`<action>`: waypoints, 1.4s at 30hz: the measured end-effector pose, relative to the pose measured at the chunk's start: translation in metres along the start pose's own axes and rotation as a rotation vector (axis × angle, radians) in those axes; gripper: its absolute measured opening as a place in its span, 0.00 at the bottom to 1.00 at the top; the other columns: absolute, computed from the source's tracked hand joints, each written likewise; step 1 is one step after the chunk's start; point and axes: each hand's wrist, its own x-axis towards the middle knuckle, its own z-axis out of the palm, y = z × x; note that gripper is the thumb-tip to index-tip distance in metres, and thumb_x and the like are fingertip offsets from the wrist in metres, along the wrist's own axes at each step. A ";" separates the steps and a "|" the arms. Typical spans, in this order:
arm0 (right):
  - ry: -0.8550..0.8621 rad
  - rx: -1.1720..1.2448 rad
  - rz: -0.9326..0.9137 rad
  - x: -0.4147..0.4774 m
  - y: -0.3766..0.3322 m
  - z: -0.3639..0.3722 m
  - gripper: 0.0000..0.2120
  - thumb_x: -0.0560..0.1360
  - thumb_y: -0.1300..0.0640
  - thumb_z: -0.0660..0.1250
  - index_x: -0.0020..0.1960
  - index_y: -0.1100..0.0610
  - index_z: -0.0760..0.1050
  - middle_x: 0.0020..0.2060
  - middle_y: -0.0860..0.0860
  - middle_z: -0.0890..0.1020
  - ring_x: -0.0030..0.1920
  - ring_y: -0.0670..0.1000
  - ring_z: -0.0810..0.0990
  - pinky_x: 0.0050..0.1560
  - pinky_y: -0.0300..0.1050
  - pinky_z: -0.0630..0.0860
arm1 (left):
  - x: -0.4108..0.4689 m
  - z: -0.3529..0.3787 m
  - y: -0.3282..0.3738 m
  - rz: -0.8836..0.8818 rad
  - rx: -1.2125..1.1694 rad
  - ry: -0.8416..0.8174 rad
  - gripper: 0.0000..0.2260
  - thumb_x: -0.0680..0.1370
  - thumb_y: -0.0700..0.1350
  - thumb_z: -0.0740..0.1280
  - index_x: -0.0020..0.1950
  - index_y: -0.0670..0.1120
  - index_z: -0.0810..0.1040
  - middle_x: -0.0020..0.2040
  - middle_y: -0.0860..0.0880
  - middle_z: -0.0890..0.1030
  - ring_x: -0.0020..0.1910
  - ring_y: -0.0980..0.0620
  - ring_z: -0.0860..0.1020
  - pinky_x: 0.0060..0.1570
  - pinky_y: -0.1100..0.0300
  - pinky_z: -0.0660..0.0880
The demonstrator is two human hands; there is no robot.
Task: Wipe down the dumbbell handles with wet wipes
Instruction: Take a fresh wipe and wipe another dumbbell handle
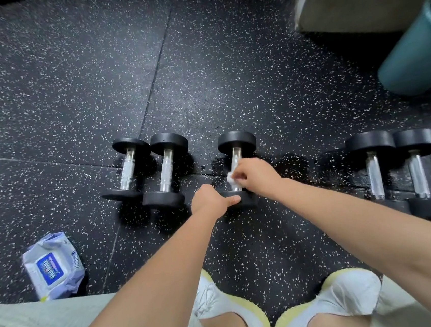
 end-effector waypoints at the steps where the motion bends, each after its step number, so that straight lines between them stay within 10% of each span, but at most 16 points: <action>1: -0.044 -0.014 -0.041 -0.005 -0.004 0.004 0.06 0.77 0.52 0.70 0.50 0.50 0.86 0.46 0.46 0.82 0.45 0.53 0.81 0.45 0.47 0.77 | 0.000 0.001 0.000 -0.006 -0.004 0.010 0.34 0.68 0.65 0.79 0.63 0.44 0.76 0.56 0.47 0.82 0.53 0.45 0.81 0.45 0.55 0.75; 42: 0.093 -0.345 -0.012 0.017 -0.017 0.014 0.13 0.75 0.66 0.67 0.59 0.59 0.78 0.54 0.54 0.76 0.51 0.56 0.77 0.35 0.47 0.69 | 0.014 0.000 -0.021 -0.015 -0.192 -0.031 0.32 0.72 0.59 0.80 0.69 0.45 0.76 0.60 0.48 0.82 0.55 0.47 0.82 0.59 0.52 0.78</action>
